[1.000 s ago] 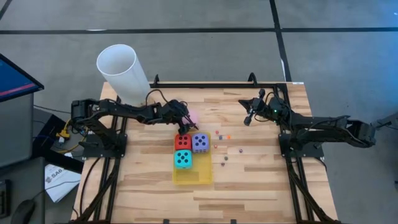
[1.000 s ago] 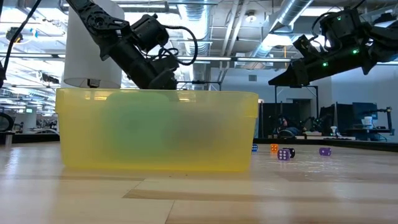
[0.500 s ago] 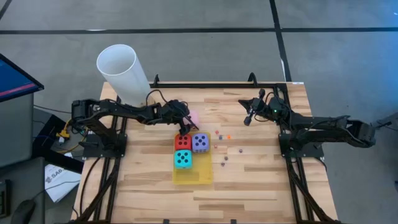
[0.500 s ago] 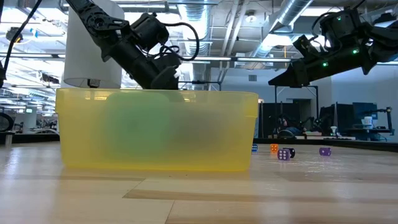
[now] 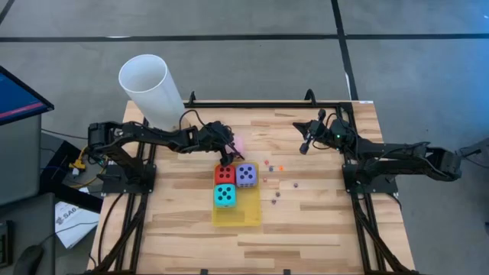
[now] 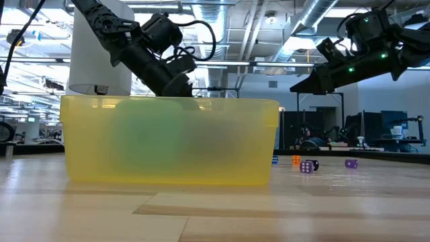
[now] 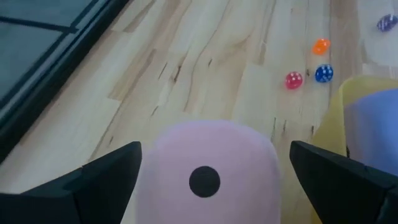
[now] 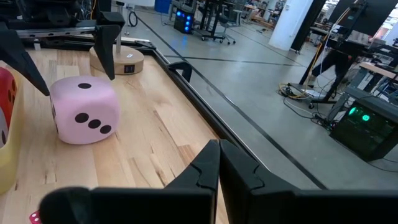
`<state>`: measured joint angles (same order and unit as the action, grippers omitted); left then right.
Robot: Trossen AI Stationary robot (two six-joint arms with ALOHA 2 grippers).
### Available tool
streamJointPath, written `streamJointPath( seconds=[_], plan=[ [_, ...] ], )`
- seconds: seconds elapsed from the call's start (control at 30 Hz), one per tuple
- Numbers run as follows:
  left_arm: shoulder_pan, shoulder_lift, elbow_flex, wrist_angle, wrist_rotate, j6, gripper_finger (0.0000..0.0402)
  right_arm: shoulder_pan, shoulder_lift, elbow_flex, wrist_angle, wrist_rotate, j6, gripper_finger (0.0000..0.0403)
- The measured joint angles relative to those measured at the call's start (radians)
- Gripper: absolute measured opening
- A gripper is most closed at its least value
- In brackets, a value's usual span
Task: Pick & Place Dice
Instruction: Put the pink die into the yellow bin
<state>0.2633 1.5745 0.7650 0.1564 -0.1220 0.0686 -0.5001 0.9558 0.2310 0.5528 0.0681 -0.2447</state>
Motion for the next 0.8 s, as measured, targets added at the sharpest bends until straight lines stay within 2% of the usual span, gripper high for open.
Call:
streamJointPath(
  seconds=[0.13, 0.37, 0.5, 0.8],
  plan=[
    [0.021, 0.0, 0.0, 0.0, 0.082, 0.003, 0.04, 0.0, 0.0, 0.0, 0.0, 0.0, 0.0, 0.0006],
    [0.068, 0.0, 0.0, -0.005, 0.095, 0.003, 0.04, 0.0, 0.0, 0.0, 0.0, 0.0, 0.0, 0.0006],
    [0.078, 0.0, 0.0, -0.026, 0.166, -0.011, 0.04, 0.0, 0.0, 0.0, 0.0, 0.0, 0.0, 0.0006],
    [0.075, -0.002, 0.002, -0.059, 0.171, -0.02, 0.04, 0.0, 0.0, 0.0, 0.0, 0.0, -0.001, 0.0006]
  ],
)
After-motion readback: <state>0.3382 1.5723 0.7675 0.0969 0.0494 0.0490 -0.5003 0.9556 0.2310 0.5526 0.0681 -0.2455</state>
